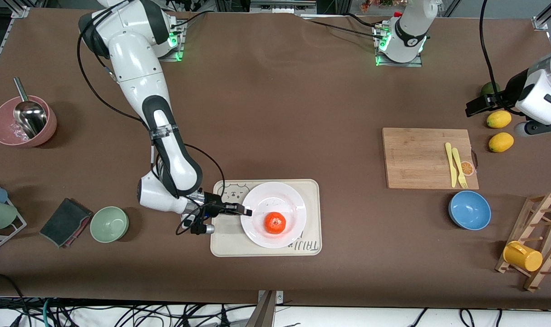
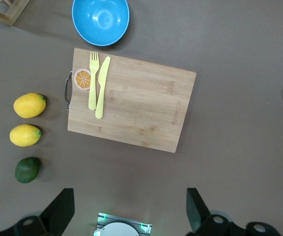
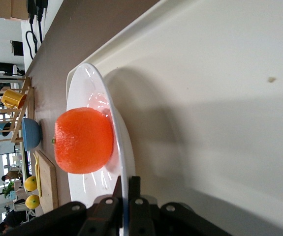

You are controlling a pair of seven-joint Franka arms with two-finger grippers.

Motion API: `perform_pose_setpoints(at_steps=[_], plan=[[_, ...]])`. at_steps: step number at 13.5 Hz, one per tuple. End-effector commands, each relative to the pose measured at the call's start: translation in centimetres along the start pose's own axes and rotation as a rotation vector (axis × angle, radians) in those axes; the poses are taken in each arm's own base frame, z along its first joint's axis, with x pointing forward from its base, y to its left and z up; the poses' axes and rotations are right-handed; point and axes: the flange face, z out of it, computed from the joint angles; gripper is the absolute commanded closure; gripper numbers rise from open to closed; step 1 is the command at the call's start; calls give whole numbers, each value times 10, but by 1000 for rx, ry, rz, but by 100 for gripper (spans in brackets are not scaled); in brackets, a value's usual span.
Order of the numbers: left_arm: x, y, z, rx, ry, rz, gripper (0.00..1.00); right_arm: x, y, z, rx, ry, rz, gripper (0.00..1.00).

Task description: Place orange and plate with both arms

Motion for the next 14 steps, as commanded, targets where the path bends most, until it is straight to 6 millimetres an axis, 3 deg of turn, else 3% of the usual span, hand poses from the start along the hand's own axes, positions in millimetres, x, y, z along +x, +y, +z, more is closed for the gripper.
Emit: perform_pose_setpoints(at_steps=[1, 5, 9, 12, 14], plan=[[-6, -2, -3, -27, 10, 18, 0, 9, -11, -7, -4, 8, -16, 0], [-5, -3, -4, -56, 8, 14, 0, 9, -23, -14, -136, -38, -118, 0], [-5, -4, -4, -69, 5, 12, 0, 11, -63, -35, -395, -71, -218, 0], [-5, -4, -3, -68, 4, 12, 0, 13, -105, -75, -623, -106, -330, 0], [-5, -4, -3, -68, 4, 12, 0, 17, -115, -122, -782, -171, -371, 0]])
